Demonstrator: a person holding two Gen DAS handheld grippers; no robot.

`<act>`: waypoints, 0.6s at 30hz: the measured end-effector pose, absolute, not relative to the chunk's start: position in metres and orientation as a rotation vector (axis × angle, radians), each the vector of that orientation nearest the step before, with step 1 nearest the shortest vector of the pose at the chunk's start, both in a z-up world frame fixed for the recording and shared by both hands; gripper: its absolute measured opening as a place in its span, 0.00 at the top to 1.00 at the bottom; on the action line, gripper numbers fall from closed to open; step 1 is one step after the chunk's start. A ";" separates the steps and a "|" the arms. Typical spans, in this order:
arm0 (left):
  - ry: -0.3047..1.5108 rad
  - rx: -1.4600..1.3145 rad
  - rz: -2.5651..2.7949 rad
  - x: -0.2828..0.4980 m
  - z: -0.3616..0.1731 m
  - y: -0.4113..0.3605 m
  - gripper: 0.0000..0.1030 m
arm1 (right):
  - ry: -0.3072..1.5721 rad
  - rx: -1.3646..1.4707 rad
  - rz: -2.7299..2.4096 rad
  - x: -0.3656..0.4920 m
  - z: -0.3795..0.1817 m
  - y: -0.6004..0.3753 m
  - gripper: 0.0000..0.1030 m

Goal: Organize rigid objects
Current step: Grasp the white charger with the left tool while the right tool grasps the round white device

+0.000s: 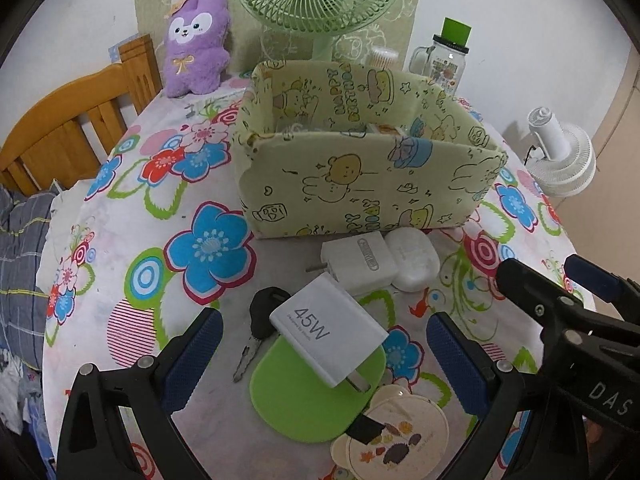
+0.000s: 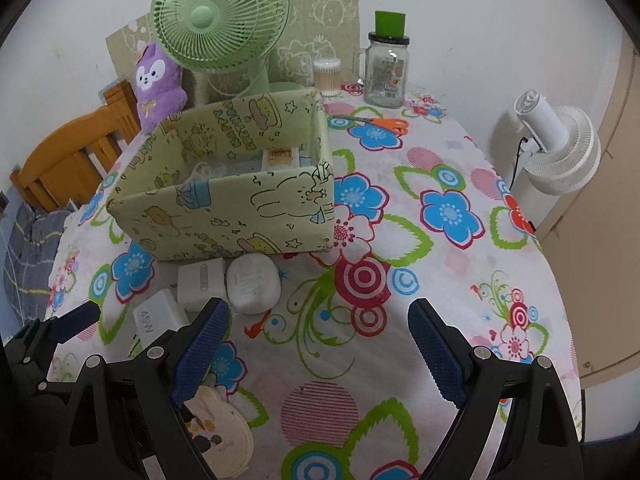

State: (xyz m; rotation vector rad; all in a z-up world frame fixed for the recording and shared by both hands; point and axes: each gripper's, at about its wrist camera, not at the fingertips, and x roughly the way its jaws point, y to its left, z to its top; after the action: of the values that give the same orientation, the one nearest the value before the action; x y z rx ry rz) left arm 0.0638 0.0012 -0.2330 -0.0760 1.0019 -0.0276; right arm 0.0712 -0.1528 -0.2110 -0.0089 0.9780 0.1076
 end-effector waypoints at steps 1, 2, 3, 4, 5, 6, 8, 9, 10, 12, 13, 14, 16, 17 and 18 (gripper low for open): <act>1.004 -0.076 -0.024 0.065 -0.235 0.001 0.00 | 0.981 -0.010 0.110 0.072 -0.213 -0.152 0.10; 1.007 -0.078 -0.020 0.066 -0.236 0.001 0.00 | 0.985 -0.009 0.113 0.073 -0.215 -0.151 0.10; 1.010 -0.082 -0.018 0.067 -0.238 0.001 0.00 | 0.989 -0.009 0.115 0.074 -0.217 -0.151 0.10; 1.013 -0.085 -0.017 0.069 -0.240 0.001 0.00 | 0.995 -0.006 0.117 0.076 -0.220 -0.150 0.10; 1.016 -0.084 -0.015 0.069 -0.242 0.001 0.00 | 1.000 -0.005 0.120 0.077 -0.222 -0.150 0.10; 1.020 -0.083 -0.014 0.070 -0.244 0.001 0.00 | 1.005 -0.007 0.121 0.078 -0.224 -0.149 0.10; 1.023 -0.081 -0.012 0.071 -0.247 0.001 0.00 | 1.013 -0.012 0.123 0.080 -0.228 -0.148 0.10; 1.023 -0.080 -0.012 0.072 -0.248 0.000 0.00 | 1.016 -0.013 0.125 0.081 -0.229 -0.148 0.10; 1.022 -0.077 -0.010 0.072 -0.249 0.000 0.00 | 1.020 -0.014 0.125 0.082 -0.230 -0.148 0.10; 1.018 -0.073 -0.006 0.073 -0.250 0.000 0.01 | 1.025 -0.013 0.125 0.084 -0.232 -0.148 0.10; 1.019 -0.072 -0.005 0.074 -0.251 0.000 0.02 | 1.029 -0.013 0.124 0.085 -0.233 -0.148 0.10; 1.022 -0.073 -0.004 0.075 -0.251 0.000 0.03 | 1.031 -0.013 0.124 0.086 -0.234 -0.148 0.10; 1.023 -0.073 -0.002 0.076 -0.253 0.000 0.07 | 1.037 -0.014 0.125 0.088 -0.236 -0.148 0.10; 1.022 -0.071 -0.002 0.077 -0.253 -0.001 0.09 | 1.038 -0.015 0.125 0.088 -0.237 -0.148 0.10; 1.024 -0.068 -0.004 0.077 -0.254 -0.002 0.13 | 1.041 -0.018 0.127 0.089 -0.238 -0.148 0.10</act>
State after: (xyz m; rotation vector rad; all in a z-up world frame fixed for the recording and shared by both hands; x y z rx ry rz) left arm 0.0770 -0.0015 -0.2540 -0.0682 1.0238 -0.0040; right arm 0.0888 -0.1477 -0.2376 -0.0183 1.0405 0.1274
